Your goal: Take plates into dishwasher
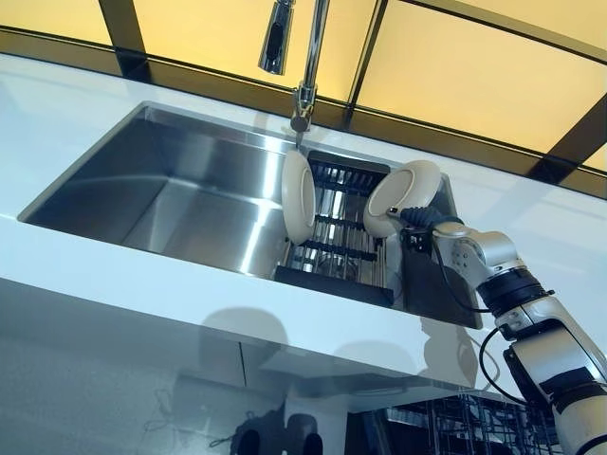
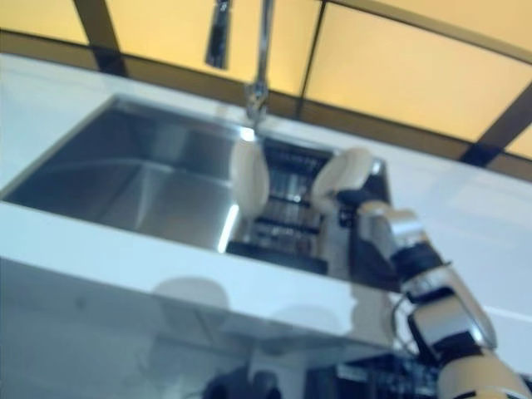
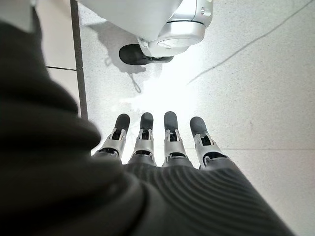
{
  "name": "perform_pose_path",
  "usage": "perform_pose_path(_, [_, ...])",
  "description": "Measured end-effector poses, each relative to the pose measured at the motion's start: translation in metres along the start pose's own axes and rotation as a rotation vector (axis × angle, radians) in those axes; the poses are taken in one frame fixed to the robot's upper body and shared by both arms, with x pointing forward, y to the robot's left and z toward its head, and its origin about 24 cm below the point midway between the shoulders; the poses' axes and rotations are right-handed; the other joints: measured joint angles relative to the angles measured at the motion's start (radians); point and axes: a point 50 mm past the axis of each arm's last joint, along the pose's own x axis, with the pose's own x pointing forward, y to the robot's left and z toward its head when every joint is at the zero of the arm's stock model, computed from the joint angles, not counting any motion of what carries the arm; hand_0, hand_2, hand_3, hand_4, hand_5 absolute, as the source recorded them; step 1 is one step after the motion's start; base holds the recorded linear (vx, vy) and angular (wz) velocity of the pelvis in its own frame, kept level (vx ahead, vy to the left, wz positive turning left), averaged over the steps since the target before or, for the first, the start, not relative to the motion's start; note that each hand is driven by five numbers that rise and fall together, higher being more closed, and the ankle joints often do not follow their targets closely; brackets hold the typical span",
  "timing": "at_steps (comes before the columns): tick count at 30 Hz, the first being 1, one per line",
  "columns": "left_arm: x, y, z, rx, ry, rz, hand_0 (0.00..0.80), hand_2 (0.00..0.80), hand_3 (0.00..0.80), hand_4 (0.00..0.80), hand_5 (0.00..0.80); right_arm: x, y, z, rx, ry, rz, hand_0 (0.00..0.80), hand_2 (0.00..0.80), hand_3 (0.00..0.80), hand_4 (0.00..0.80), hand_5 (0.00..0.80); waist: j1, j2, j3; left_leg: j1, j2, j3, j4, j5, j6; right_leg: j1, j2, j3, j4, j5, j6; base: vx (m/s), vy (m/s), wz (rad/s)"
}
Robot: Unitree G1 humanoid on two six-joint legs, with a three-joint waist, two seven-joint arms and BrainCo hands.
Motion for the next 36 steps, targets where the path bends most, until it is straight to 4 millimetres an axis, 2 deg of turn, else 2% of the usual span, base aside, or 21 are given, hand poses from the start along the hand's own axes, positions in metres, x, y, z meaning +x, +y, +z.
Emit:
perform_pose_path(2, [0.0, 0.0, 0.001, 0.0, -0.001, -0.001, 0.0, 0.0, 0.0, 0.0, 0.0, -0.003, -0.008, 0.016, -0.028, -0.051, -0.034, 0.8, 0.8, 0.8, 0.8, 0.8, 0.001, 0.0, 0.0, 0.002, 0.0, 0.004, 0.0, 0.0, 0.0, 0.0, 0.0, 0.006, 0.0, 0.001, 0.002, 0.001, 0.004, -0.05])
perform_pose_path(6, [0.0, 0.0, 0.002, 0.0, 0.005, -0.001, 0.0, 0.0, 0.0, 0.0, 0.0, -0.009, -0.028, 0.035, -0.07, -0.109, -0.105, 0.8, 0.8, 0.8, 0.8, 0.8, -0.003, -0.004, -0.003, 0.016, 0.001, 0.021, -0.001, -0.002, 0.002, 0.007, 0.001, 0.019, 0.0, 0.004, 0.005, -0.006, 0.007, -0.12])
perform_pose_path(8, [0.0, 0.0, 0.001, 0.001, 0.006, -0.001, 0.0, 0.0, 0.0, 0.0, 0.0, -0.012, -0.039, 0.04, -0.081, -0.121, -0.131, 0.8, 0.8, 0.8, 0.8, 0.8, -0.011, -0.006, -0.004, 0.02, 0.001, 0.023, -0.001, -0.004, 0.002, 0.013, 0.001, 0.021, 0.0, 0.004, 0.005, -0.003, 0.003, -0.03])
perform_pose_path(14, [0.0, -0.002, 0.001, 0.001, 0.01, -0.006, 0.0, 0.0, 0.0, 0.0, 0.0, -0.015, -0.051, 0.046, -0.118, -0.139, -0.174, 0.8, 0.8, 0.8, 0.8, 0.8, -0.026, -0.018, -0.015, 0.032, 0.006, 0.034, -0.001, -0.01, 0.003, 0.019, 0.003, 0.04, 0.003, 0.005, 0.004, 0.001, 0.001, -0.07])
perform_pose_path(22, [0.0, -0.002, -0.001, 0.003, 0.016, -0.012, 0.0, 0.0, 0.0, 0.0, 0.0, -0.016, -0.05, 0.047, -0.13, -0.155, -0.147, 0.8, 0.8, 0.8, 0.8, 0.8, -0.026, -0.02, -0.061, 0.033, 0.008, 0.042, 0.0, -0.009, -0.002, 0.017, 0.008, 0.044, 0.002, 0.005, 0.004, -0.002, 0.0, -0.02])
perform_pose_path(29, [0.0, -0.002, -0.003, 0.004, 0.019, -0.015, 0.0, 0.0, 0.0, 0.0, 0.0, -0.02, -0.046, 0.056, -0.192, -0.228, -0.082, 0.8, 0.8, 0.8, 0.8, 0.8, -0.028, -0.02, -0.077, 0.035, 0.007, 0.05, 0.0, -0.009, -0.001, 0.015, 0.008, 0.048, 0.003, 0.007, 0.003, -0.003, 0.0, 0.0])
perform_pose_path(33, [0.0, -0.002, -0.003, 0.021, 0.018, -0.016, 0.0, 0.0, 0.0, 0.0, 0.0, -0.025, -0.055, 0.064, -0.226, -0.274, -0.078, 0.8, 0.8, 0.8, 0.8, 0.8, -0.035, -0.022, -0.083, 0.036, 0.007, 0.055, 0.0, -0.009, -0.001, 0.014, 0.009, 0.055, 0.003, 0.009, 0.004, -0.014, -0.003, -0.03])
perform_pose_path(35, [0.0, -0.001, -0.005, 0.022, 0.022, -0.019, 0.0, 0.0, 0.0, 0.0, 0.0, -0.028, -0.06, 0.066, -0.265, -0.288, -0.081, 0.8, 0.8, 0.8, 0.8, 0.8, -0.052, -0.024, -0.092, 0.037, 0.007, 0.059, -0.001, -0.009, 0.0, 0.013, 0.009, 0.061, 0.003, 0.01, 0.005, -0.018, 0.001, -0.1])
perform_pose_path(36, [0.0, -0.001, -0.004, 0.022, 0.02, -0.019, 0.0, 0.0, 0.0, 0.0, 0.0, -0.029, -0.064, 0.066, -0.294, -0.291, -0.086, 0.8, 0.8, 0.8, 0.8, 0.8, -0.052, -0.024, -0.094, 0.043, 0.009, 0.073, -0.001, -0.012, 0.0, 0.013, 0.011, 0.073, 0.003, 0.012, 0.007, -0.016, 0.004, -0.27])
